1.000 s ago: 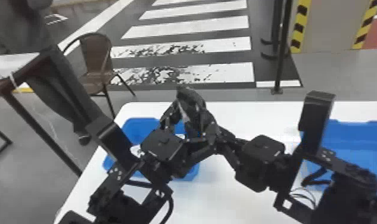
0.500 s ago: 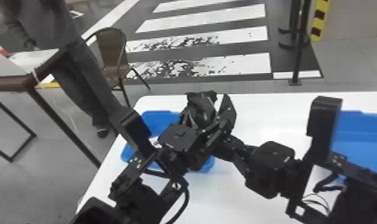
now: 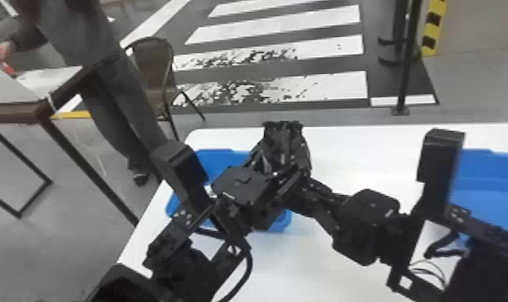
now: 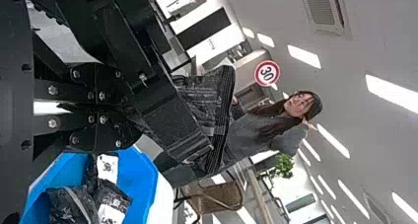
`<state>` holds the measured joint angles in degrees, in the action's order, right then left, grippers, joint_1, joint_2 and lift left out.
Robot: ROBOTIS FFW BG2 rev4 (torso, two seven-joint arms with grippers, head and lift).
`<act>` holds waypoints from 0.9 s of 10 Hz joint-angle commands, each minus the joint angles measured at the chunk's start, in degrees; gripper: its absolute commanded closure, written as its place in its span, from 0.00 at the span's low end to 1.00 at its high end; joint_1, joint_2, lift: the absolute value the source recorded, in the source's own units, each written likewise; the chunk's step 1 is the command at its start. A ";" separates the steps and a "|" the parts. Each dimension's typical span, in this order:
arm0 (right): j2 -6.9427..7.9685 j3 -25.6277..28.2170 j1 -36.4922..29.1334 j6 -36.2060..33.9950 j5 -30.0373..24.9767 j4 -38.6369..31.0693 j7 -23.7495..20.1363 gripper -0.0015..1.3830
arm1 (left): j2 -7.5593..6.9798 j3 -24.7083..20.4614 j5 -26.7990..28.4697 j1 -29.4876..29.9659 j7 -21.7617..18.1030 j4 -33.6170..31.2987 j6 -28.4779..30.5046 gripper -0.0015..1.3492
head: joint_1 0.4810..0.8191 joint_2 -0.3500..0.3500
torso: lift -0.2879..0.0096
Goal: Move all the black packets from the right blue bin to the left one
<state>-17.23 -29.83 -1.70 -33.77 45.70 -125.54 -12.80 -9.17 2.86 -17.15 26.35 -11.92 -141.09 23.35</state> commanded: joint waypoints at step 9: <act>4.22 22.97 -17.28 3.54 -0.22 -4.33 -0.30 0.13 | 0.91 -6.52 15.44 -13.84 6.74 26.98 -16.75 0.90 | 0.55 0.86 | 0.50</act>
<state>-13.21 -8.08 -17.86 -30.23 45.57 -129.18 -13.09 -8.40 -3.32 -4.06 14.31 -5.34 -118.23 8.23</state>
